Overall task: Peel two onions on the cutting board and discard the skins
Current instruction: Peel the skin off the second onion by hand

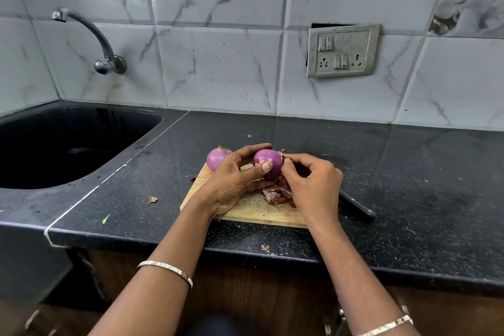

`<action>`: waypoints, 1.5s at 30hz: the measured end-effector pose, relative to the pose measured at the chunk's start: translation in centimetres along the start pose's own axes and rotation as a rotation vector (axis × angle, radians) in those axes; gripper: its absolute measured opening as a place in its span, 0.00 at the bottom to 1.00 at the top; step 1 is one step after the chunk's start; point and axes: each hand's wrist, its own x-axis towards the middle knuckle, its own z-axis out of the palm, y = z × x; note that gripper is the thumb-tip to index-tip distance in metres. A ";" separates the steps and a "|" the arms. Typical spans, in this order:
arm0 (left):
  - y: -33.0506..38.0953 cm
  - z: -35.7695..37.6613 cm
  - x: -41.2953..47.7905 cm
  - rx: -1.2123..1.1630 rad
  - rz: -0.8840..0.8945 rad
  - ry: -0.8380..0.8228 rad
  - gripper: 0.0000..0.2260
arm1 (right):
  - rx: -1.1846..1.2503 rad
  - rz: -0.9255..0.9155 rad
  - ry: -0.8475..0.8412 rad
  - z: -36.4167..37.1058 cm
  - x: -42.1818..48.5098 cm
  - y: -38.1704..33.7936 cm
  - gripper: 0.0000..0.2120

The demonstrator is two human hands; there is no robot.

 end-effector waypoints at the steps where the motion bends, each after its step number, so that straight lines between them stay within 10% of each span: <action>1: 0.0 0.0 0.0 -0.006 0.000 0.006 0.25 | 0.008 0.009 0.002 0.0 0.0 0.0 0.06; 45: 0.5 0.4 -0.2 -0.094 -0.110 0.068 0.15 | 0.033 -0.001 -0.099 0.1 0.1 0.1 0.09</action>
